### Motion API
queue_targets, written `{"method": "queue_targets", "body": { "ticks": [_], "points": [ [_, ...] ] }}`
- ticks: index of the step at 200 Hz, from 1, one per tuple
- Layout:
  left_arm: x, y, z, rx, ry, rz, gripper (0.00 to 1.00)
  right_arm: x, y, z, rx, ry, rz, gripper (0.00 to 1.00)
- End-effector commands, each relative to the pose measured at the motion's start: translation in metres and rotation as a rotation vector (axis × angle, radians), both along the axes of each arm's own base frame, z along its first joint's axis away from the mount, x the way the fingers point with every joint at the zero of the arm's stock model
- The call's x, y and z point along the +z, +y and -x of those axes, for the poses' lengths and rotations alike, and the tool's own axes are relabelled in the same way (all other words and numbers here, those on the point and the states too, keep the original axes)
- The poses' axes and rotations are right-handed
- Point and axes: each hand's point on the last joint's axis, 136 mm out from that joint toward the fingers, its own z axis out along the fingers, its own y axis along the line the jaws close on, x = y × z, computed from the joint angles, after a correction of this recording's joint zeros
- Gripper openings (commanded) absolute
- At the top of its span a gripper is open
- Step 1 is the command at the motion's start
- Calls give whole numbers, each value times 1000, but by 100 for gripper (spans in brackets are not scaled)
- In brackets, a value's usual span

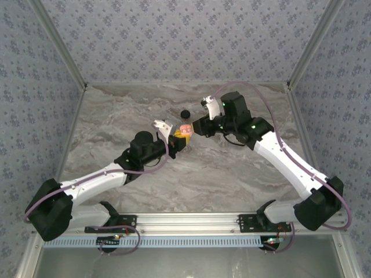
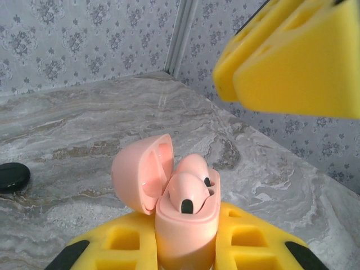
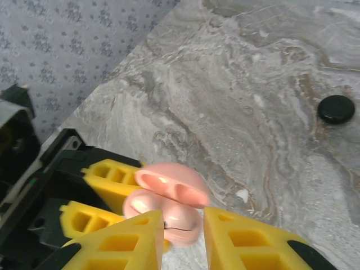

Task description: Insert wireless bluetooth earbuds into charging case

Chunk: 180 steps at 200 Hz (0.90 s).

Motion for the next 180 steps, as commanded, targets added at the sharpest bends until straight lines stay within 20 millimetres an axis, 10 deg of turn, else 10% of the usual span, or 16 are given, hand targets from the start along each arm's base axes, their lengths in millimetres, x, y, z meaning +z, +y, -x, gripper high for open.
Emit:
{"method": "queue_targets", "body": {
  "ticks": [1, 180],
  "points": [
    [41, -3, 8, -40, -103, 60, 15, 0, -11, -3, -20, 25, -41, 27],
    [77, -32, 50, -354, -192, 227, 15, -18, -5, 11, 194, 148, -214, 14]
  ]
}}
